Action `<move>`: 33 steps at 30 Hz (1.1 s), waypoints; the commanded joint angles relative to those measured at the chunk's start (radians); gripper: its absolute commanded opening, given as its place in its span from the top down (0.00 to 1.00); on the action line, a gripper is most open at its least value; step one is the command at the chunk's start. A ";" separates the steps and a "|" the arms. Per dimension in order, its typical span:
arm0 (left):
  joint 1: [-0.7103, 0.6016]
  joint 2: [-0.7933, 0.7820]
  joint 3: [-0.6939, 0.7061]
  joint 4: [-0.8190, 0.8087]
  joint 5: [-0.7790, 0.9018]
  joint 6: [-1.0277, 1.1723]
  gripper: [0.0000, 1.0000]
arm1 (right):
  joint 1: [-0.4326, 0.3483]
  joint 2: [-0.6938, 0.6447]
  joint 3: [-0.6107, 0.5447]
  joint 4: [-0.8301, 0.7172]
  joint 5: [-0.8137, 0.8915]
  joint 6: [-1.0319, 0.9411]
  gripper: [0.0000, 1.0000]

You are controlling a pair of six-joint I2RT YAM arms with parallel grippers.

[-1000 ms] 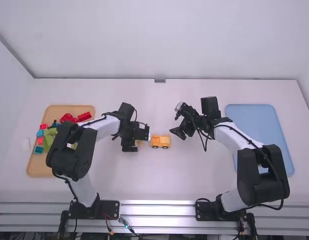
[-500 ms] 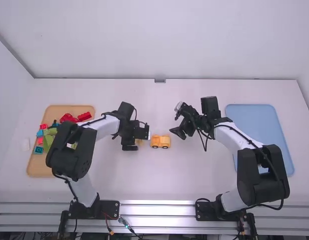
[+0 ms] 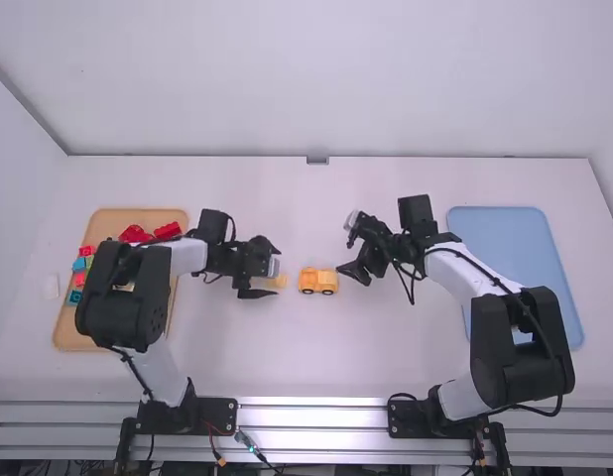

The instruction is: Assemble lego blocks to make yellow taxi

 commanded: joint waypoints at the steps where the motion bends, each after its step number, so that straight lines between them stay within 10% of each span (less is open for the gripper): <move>1: 0.014 0.048 -0.019 0.042 0.135 -0.061 0.01 | -0.001 -0.003 -0.015 0.000 -0.100 -0.121 0.01; 15: 0.024 0.246 0.169 -0.209 0.147 0.168 0.03 | -0.001 0.141 -0.225 0.429 -0.339 -0.096 0.01; 23: 0.026 0.246 0.108 -0.065 0.110 0.069 0.50 | 0.016 0.195 -0.243 0.523 -0.335 -0.019 0.01; 33: 0.026 0.246 0.092 -0.037 0.092 0.033 0.44 | 0.018 0.195 -0.251 0.521 -0.285 -0.019 0.01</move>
